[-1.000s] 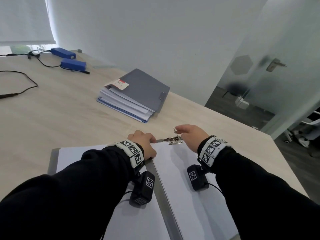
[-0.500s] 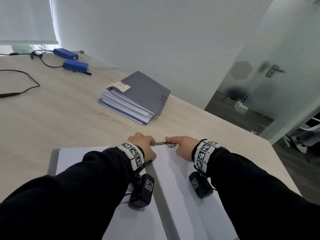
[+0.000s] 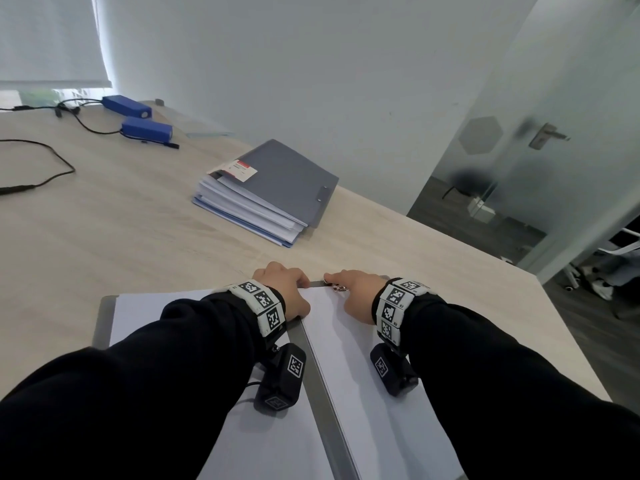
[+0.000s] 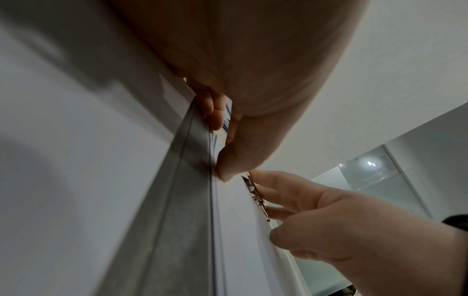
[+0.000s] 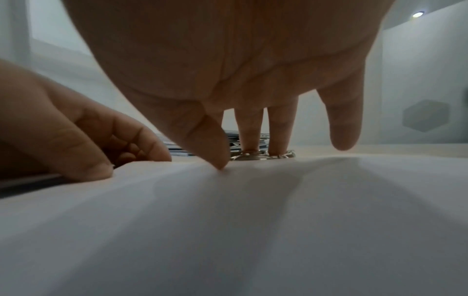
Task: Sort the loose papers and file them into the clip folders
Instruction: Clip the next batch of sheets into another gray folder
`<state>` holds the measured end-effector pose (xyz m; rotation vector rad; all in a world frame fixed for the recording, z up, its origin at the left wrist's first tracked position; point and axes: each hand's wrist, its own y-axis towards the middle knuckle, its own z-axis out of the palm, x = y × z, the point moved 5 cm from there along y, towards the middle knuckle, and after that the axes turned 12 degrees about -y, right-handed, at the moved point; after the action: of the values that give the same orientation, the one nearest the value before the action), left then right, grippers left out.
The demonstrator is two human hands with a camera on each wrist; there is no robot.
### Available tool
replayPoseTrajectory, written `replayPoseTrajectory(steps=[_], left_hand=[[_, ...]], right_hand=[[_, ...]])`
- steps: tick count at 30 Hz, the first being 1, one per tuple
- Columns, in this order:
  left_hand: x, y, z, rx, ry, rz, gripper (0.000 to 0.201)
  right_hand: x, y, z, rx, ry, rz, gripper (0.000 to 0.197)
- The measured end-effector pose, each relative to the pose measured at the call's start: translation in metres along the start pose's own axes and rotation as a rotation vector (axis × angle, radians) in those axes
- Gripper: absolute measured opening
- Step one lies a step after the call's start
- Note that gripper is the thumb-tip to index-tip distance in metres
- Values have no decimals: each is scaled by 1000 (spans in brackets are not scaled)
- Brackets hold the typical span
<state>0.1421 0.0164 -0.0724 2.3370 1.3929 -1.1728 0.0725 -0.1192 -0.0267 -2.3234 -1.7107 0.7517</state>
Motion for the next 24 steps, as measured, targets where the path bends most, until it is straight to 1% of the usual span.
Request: replayPoseTrajectory(steps=[4,7,9,12,15,17,20,22,24], left_hand=[[0,1,1,1,3,4,51],[1,3,2,0,5,4,50],[1,4,2,5,10,5,51],[0,3,1,-3,20,3,49],[-3,-1,-2,2,-18,-10,48],[-7,-4,-4,1,-66,-16,48],[-12,-8,-10,-33,-174,-6,45],[-17,-11,-13,-54,-214,11,40],[-23,-18,-16,-79,-238,38,39]], right_hand=[[-5,-3,2,-24,79,-19,69],[-8,-9,9,-55,236,-23,68],[-15,-16,14,-97,391,-1,66],[-35,-37,22,-162,629,68,56],[-64,-67,41,-171,766,150,50],[-80,-93,57,-164,781,196,46],[-85,-138,78,-144,712,197,41],[-79,-162,88,-112,672,141,41],[-67,-182,91,-58,652,70,45]])
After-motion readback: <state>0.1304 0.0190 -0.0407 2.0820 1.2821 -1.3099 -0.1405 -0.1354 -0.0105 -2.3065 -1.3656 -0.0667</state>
